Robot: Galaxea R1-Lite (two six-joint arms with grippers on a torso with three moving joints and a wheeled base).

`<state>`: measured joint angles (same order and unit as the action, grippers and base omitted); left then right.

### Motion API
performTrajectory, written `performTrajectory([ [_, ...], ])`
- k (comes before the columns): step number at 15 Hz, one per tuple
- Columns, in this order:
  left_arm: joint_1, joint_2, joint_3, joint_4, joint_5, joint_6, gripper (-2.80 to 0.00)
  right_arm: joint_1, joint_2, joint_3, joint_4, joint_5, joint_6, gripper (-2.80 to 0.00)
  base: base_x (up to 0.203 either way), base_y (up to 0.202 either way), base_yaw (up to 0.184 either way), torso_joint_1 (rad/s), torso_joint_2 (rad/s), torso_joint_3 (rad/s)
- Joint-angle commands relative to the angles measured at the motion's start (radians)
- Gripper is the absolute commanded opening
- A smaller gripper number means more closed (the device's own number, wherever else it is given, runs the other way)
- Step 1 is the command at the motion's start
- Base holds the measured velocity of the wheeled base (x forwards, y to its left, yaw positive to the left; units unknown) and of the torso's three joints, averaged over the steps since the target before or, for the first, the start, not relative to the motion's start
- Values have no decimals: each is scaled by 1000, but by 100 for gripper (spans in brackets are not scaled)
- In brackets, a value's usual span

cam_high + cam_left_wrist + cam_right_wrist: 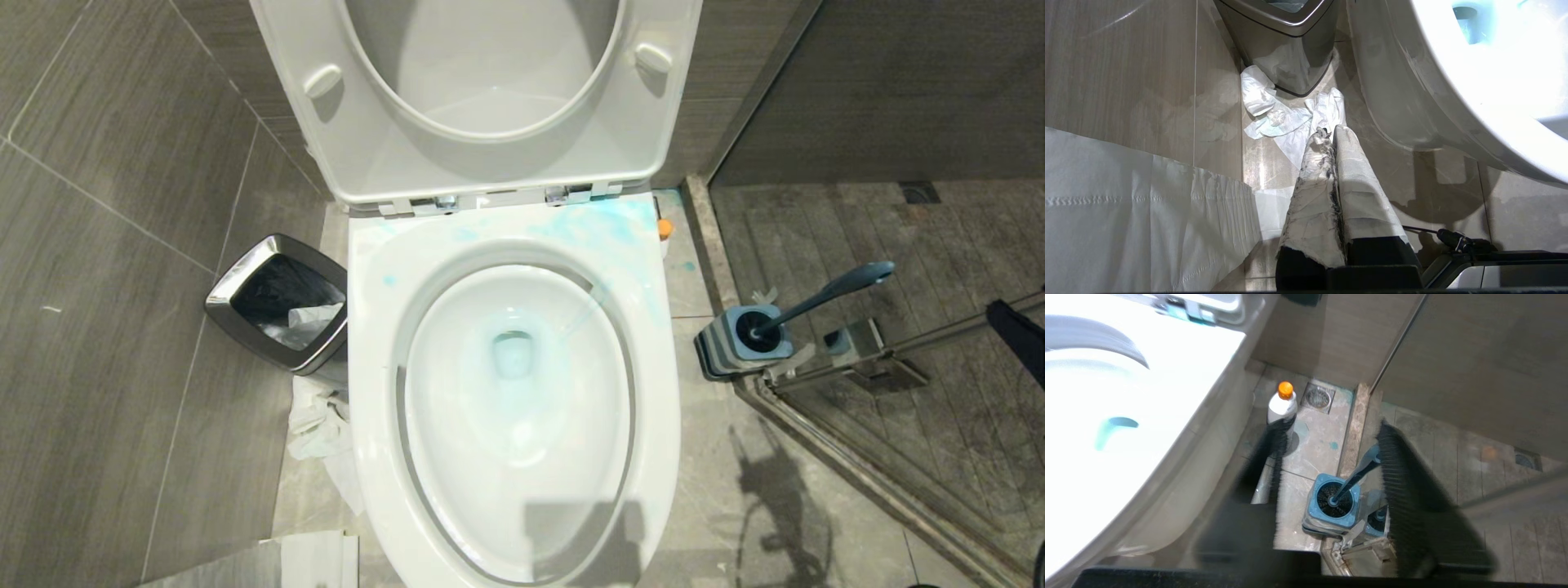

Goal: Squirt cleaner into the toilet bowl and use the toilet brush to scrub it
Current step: Flush the toilet

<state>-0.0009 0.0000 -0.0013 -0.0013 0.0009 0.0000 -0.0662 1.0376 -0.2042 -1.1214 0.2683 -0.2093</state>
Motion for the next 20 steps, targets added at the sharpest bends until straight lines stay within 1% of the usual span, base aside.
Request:
performTrajectory([
  [1,1,0,0,0,0,0,-280,0,-166,84,-6,2,11,-280,0,0,0,0,0,0],
  [4,-1,0,1,0,1,0,-280,12,-315,180,42,4,17,-280,0,0,0,0,0,0],
  [7,0,0,0,0,0,0,-280,53,-486,200,212,-2,29,-280,0,0,0,0,0,0],
  [10,1,0,0,0,-1,0,-280,65,-675,203,480,-10,34,-280,0,0,0,0,0,0],
  [12,1,0,1,0,0,0,-280,66,-816,203,698,-21,36,-280,0,0,0,0,0,0],
  [14,0,0,0,0,0,0,-280,68,-978,193,918,-66,40,-280,0,0,0,0,0,0],
  [15,0,0,0,0,-1,0,-280,68,-1030,180,1017,-104,49,-280,0,0,0,0,0,0],
  [16,-1,0,0,0,0,0,-280,68,-1048,179,1127,-191,65,-280,0,0,0,0,0,0],
  [17,0,0,0,0,-1,0,-280,69,-1042,182,1173,-257,102,-280,0,0,0,0,0,0],
  [18,1,0,1,0,-1,1,-280,69,-1039,184,1166,-256,161,-280,0,0,0,0,0,0],
  [20,-1,0,1,0,-1,0,-280,69,-1038,184,1164,-262,199,-280,0,0,0,0,0,0],
])
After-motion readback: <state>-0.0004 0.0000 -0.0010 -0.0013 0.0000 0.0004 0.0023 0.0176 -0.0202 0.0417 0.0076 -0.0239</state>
